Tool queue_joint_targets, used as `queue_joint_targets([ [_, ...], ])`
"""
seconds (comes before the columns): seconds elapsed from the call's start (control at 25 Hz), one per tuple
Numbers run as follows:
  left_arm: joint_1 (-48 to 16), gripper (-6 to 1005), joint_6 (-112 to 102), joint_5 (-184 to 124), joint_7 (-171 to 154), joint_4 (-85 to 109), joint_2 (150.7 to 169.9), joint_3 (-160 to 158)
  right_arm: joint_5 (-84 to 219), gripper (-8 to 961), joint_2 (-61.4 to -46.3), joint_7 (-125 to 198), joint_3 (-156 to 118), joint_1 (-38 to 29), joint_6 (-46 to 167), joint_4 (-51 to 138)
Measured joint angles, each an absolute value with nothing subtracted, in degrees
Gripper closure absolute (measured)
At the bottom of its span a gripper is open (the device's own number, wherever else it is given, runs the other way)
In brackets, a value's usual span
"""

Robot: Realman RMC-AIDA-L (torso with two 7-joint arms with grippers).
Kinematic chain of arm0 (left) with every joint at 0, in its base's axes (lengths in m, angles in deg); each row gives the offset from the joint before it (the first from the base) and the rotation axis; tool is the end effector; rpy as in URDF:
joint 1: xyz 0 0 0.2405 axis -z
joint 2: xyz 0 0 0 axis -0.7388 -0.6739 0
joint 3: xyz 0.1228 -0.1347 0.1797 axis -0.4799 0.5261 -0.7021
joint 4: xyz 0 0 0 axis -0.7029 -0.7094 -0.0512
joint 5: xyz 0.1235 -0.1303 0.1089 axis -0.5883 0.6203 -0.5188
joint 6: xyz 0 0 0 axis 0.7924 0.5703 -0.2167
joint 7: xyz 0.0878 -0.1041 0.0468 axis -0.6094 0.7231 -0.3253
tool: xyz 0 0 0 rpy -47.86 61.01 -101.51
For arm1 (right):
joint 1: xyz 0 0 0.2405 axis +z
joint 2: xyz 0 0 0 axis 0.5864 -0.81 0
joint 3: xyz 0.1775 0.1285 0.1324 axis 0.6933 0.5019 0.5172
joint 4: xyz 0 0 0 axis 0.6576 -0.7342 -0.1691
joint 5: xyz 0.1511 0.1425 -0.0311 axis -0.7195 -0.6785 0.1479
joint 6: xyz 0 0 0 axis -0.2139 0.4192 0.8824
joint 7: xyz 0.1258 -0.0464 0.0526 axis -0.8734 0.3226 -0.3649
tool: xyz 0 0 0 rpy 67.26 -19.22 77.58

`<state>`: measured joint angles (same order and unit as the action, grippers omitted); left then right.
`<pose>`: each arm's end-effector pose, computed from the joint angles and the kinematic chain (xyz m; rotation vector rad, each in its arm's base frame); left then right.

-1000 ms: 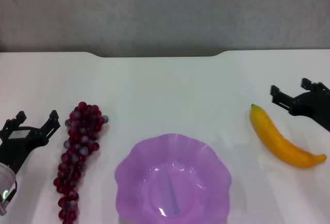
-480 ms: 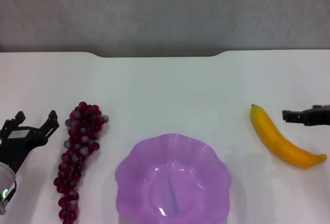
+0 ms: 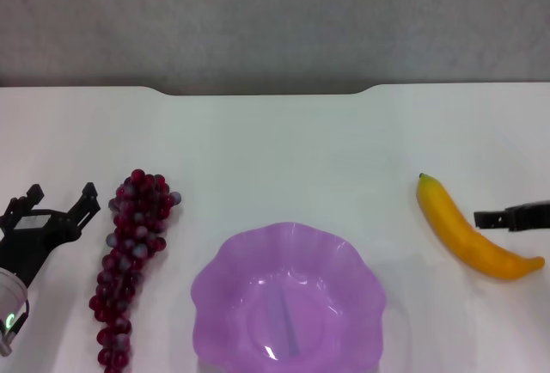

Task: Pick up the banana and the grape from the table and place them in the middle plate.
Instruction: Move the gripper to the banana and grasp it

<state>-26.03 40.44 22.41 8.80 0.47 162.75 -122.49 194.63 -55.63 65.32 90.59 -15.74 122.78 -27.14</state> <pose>-0.3597 0.3212 -0.0278 -1.6384 -0.8301 -0.6146 0.2932 0.3717 0.0332 -2.0493 1.2149 -0.0538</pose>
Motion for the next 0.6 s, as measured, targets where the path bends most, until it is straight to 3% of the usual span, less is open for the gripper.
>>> queue_joint_targets([
  [0.6, -25.75, 110, 40.45, 22.40, 8.74, 0.41, 162.87, -122.86, 194.20, 67, -55.84, 70.79, 85.47, -10.30, 111.70, -14.04],
])
